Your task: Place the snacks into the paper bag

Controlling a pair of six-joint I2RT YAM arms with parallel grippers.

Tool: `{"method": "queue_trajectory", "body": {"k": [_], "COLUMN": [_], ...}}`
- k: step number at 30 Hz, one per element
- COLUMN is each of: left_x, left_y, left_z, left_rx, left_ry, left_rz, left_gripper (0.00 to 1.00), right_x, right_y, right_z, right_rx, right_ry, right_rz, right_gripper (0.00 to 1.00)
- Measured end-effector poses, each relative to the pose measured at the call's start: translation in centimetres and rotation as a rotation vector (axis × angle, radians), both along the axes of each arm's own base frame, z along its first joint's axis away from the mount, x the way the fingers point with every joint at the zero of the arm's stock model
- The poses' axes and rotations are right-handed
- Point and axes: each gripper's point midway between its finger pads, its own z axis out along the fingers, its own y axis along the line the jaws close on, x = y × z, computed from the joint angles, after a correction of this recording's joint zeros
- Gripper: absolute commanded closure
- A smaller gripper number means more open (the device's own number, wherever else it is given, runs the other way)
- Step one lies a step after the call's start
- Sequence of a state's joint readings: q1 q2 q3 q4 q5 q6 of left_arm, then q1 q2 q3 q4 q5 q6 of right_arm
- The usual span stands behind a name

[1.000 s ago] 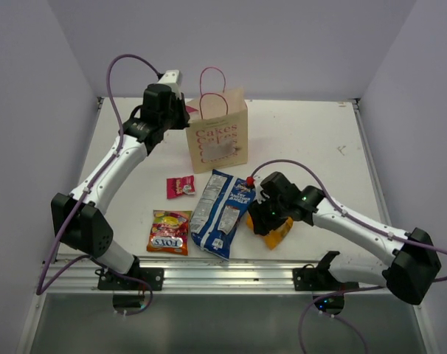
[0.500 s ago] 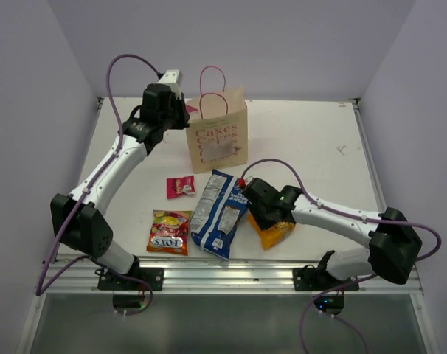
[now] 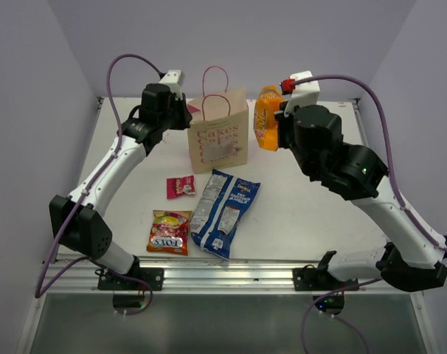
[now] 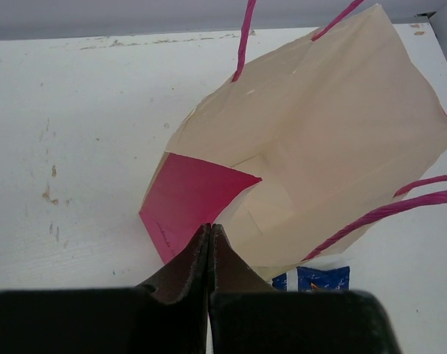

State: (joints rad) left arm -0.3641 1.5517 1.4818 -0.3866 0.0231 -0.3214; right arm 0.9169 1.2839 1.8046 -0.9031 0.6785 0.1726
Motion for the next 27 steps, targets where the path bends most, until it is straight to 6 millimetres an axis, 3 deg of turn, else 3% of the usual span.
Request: {"method": "queue_trajectory", "body": {"k": [3,6,11,15,19,23,27], "left_x": [-0.2,-0.4,-0.6,-0.7,-0.8,-1.0,-1.1], "left_y": [-0.1,-0.3,-0.6,-0.8,-0.9,-1.1,-1.2], "left_z": [0.4,0.6,0.7,0.7,0.6,0.4,0.3], "left_rx": [-0.007,-0.016,-0.024,-0.029,-0.032,-0.034,-0.036], "left_ry": [-0.005,-0.008,-0.005,-0.003,0.001,0.006,0.012], "left_rz": [-0.01,-0.024,-0.041,-0.052,-0.061,-0.07,-0.078], "left_gripper": [1.0,1.0,1.0,1.0,1.0,1.0,1.0], "right_x": [1.9,4.8,10.4,13.4,14.6,14.9,15.1], "right_y": [-0.5,0.8,6.3,11.0,13.9,14.4,14.5], "right_z": [3.0,3.9,3.6,3.5,3.5,4.4,6.9], "right_rx": [-0.021,-0.074,-0.11,-0.105,-0.084,-0.066,-0.03], "right_ry": [-0.148,-0.236,-0.333,-0.377,-0.404,-0.426,-0.483], "right_rz": [-0.06,-0.103,-0.101,-0.047,0.012,0.02,0.005], "right_gripper": [1.0,1.0,1.0,1.0,1.0,1.0,1.0]}}
